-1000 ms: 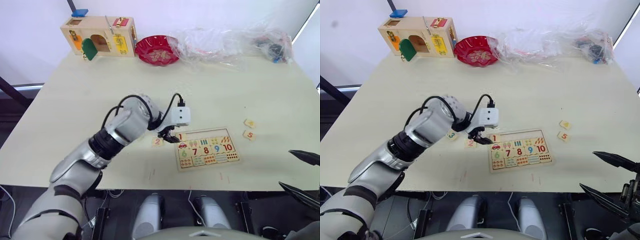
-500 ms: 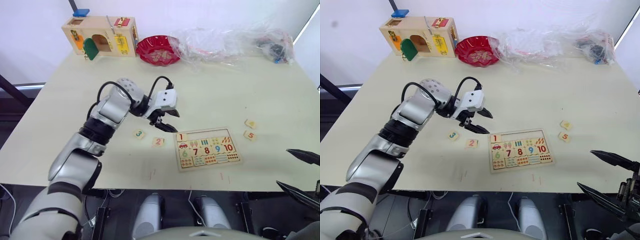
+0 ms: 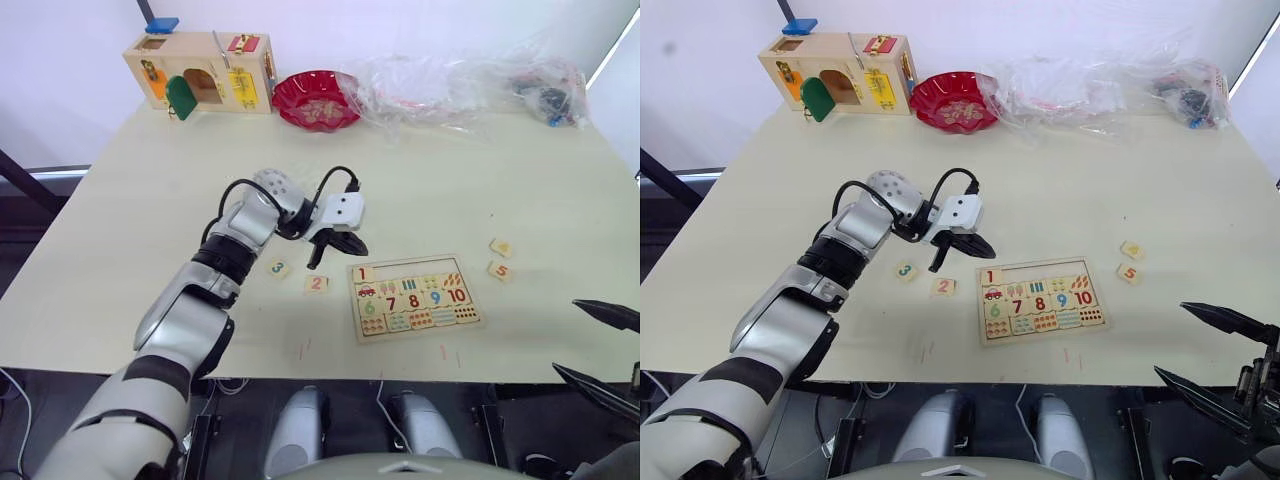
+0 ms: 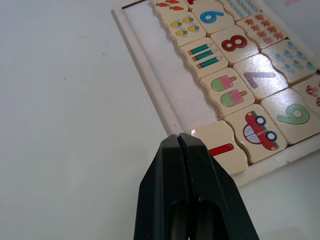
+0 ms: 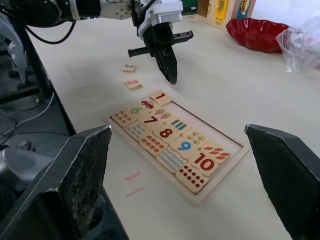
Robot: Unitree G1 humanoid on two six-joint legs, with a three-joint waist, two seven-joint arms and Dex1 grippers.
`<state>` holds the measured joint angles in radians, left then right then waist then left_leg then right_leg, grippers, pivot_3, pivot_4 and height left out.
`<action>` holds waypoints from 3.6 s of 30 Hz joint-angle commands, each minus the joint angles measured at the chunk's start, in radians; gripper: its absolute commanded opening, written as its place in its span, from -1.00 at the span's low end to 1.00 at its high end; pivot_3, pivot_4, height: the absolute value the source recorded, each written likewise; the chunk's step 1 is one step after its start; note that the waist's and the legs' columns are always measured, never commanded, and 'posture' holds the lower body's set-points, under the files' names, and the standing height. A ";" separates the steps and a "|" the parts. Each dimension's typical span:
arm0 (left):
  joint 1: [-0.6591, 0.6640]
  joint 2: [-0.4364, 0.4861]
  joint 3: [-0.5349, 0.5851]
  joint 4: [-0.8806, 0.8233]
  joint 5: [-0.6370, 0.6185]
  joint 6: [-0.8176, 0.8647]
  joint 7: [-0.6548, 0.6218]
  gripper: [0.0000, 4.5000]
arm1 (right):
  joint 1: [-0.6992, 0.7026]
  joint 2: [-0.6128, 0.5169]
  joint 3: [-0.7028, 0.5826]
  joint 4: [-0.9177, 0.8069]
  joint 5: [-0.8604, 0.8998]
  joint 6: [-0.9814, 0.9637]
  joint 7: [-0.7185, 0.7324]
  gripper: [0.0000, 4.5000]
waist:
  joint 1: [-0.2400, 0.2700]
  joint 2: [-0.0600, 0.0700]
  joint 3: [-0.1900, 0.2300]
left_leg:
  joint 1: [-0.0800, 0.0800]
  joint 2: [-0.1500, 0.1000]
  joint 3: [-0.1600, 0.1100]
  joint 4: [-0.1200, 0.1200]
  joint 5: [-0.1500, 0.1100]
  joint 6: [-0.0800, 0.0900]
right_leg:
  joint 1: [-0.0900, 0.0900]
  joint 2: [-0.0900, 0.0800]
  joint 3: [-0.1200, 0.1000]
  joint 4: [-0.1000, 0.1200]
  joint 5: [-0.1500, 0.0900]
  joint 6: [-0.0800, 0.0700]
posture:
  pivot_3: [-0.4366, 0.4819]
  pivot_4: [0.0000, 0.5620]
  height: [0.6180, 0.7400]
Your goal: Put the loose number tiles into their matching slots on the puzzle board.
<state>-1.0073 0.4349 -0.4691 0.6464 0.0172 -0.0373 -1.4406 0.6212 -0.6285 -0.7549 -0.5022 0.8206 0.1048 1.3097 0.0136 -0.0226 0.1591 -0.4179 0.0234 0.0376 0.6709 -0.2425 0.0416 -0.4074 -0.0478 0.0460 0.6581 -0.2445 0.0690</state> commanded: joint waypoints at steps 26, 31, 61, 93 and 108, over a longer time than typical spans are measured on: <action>0.031 -0.002 0.013 -0.024 0.068 -0.046 -0.001 -0.99 | 0.027 0.008 -0.017 -0.032 0.015 -0.020 -0.007 1.00 | 0.000 0.000 0.000 | 0.000 0.000 0.000 0.000 0.000 0.000 | 0.000 0.000 0.000 0.000 0.000 0.000 | -0.05 -0.47 1.00; 0.032 -0.002 0.010 -0.024 0.074 -0.048 -0.007 -0.99 | 0.032 0.008 -0.022 -0.033 0.017 -0.019 -0.005 1.00 | 0.000 0.000 0.000 | 0.000 0.000 0.000 0.000 0.000 0.000 | 0.000 0.000 0.000 0.000 0.000 0.000 | -0.05 -0.47 1.00; 0.196 0.072 0.246 -0.312 -0.108 0.229 0.102 -0.99 | -0.045 0.036 0.047 -0.066 -0.013 0.017 -0.176 1.00 | -0.006 0.000 0.000 | 0.000 0.001 0.000 0.000 0.000 0.000 | 0.000 0.000 0.000 0.001 0.000 0.000 | -0.05 -0.47 1.00; 1.131 0.044 0.859 -1.040 -0.549 0.554 0.627 -0.88 | -0.441 -0.005 0.336 0.200 -0.114 0.123 -0.341 1.00 | -0.020 0.001 -0.001 | 0.002 0.003 0.000 -0.002 0.000 0.000 | 0.000 -0.004 -0.001 0.002 0.000 -0.001 | -0.05 -0.47 1.00; 1.384 0.158 0.935 -1.017 -0.614 0.453 0.474 0.99 | -0.230 -0.091 0.188 0.223 -0.075 0.152 -0.185 1.00 | -0.022 0.000 -0.001 | 0.003 0.004 0.000 -0.002 0.000 0.000 | 0.001 -0.006 -0.002 0.000 -0.003 -0.005 | -0.05 -0.47 1.00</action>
<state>0.3700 0.5804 0.4365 -0.3602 -0.5844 0.4452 -0.9493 0.3871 -0.7087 -0.5300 -0.2576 0.7307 0.2595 1.1108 -0.0087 -0.0223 0.1579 -0.4145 0.0273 0.0380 0.6691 -0.2426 0.0414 -0.4062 -0.0536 0.0438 0.6580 -0.2472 0.0636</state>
